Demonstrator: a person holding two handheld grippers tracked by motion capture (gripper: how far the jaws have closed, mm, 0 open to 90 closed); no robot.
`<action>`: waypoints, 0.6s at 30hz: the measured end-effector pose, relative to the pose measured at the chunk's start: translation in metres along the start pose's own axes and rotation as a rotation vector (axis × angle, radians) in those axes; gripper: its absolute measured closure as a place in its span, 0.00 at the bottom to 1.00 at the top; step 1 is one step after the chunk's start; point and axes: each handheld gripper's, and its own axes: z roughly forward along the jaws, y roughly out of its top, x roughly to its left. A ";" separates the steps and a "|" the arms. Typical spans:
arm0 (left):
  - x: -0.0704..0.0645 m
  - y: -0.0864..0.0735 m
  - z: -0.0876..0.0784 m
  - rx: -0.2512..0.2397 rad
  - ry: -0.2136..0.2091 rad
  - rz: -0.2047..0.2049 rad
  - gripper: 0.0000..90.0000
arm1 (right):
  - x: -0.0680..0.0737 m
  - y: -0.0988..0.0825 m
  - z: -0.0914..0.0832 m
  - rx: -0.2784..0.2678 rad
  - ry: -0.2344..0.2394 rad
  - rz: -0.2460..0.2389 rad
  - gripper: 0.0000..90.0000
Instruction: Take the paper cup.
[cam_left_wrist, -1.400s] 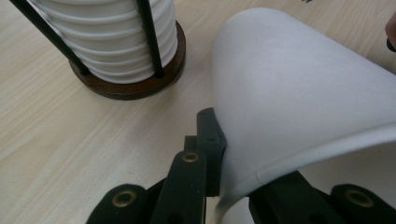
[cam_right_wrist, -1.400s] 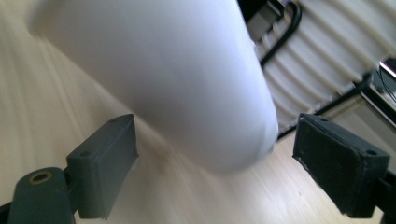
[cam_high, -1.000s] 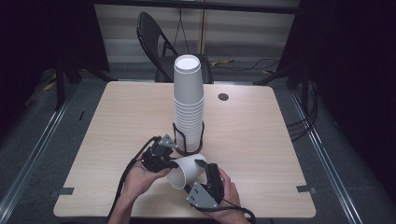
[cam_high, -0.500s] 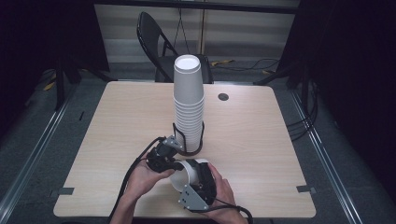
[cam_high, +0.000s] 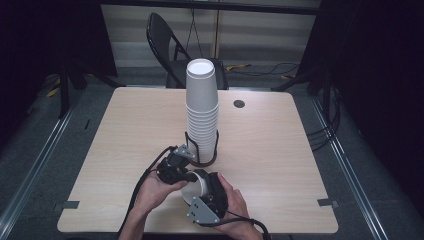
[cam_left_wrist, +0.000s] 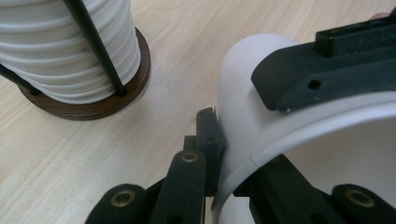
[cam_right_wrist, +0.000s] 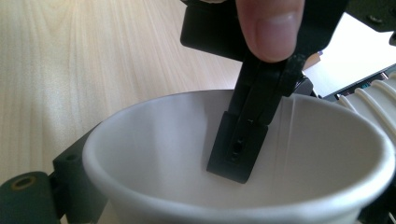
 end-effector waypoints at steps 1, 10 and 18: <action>0.001 -0.001 0.000 -0.005 -0.005 -0.002 0.95 | 0.001 0.001 0.000 0.005 -0.001 -0.002 0.10; 0.001 -0.006 0.001 -0.091 0.005 -0.029 0.94 | -0.005 -0.001 -0.001 0.005 0.016 0.053 0.12; 0.001 -0.009 -0.003 -0.163 0.026 -0.032 0.86 | -0.011 -0.004 -0.005 -0.022 0.006 0.125 0.13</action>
